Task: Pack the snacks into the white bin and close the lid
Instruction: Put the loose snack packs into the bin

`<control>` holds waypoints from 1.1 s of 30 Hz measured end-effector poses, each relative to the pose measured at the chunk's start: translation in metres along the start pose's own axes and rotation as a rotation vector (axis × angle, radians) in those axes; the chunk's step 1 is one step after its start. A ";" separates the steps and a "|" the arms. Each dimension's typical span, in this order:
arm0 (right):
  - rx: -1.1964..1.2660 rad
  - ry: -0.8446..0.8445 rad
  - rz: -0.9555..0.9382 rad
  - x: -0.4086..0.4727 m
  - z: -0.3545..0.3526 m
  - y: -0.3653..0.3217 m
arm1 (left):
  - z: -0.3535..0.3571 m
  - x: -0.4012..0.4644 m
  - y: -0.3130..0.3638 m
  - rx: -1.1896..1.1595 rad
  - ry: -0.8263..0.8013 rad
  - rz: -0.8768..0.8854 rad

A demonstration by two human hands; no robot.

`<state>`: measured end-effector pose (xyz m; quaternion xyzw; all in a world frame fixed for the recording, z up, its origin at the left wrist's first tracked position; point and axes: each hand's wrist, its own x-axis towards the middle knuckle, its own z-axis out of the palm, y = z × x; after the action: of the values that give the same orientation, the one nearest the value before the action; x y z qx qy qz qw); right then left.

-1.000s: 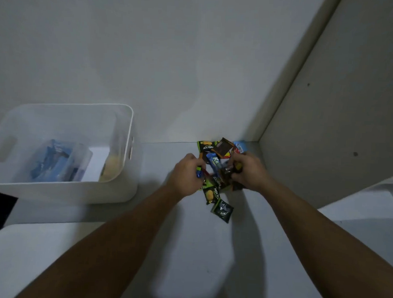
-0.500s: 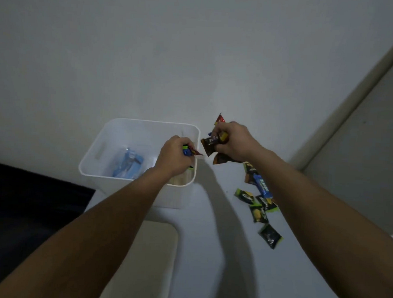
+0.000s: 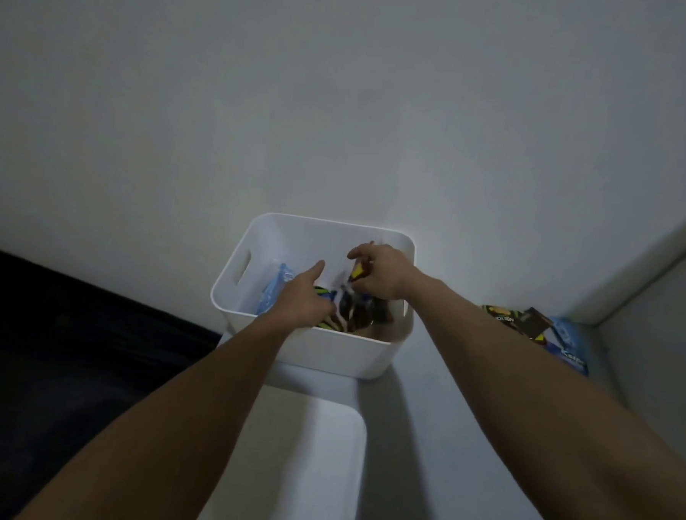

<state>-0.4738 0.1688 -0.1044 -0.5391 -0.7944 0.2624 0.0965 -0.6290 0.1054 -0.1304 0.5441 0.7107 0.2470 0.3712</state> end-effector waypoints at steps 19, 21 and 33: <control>0.027 0.234 0.348 -0.099 -0.077 0.162 | 0.116 -0.016 0.109 -0.074 0.085 0.449; 0.038 0.230 0.413 -0.119 -0.077 0.192 | 0.147 -0.019 0.119 -0.049 0.011 0.500; -0.065 -0.052 0.556 -0.175 -0.040 0.329 | 0.316 -0.016 0.086 0.583 -0.328 0.446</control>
<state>-0.1210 0.1151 -0.2190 -0.7323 -0.6262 0.2670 -0.0170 -0.3247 0.0982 -0.2517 0.7998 0.5467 0.0193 0.2473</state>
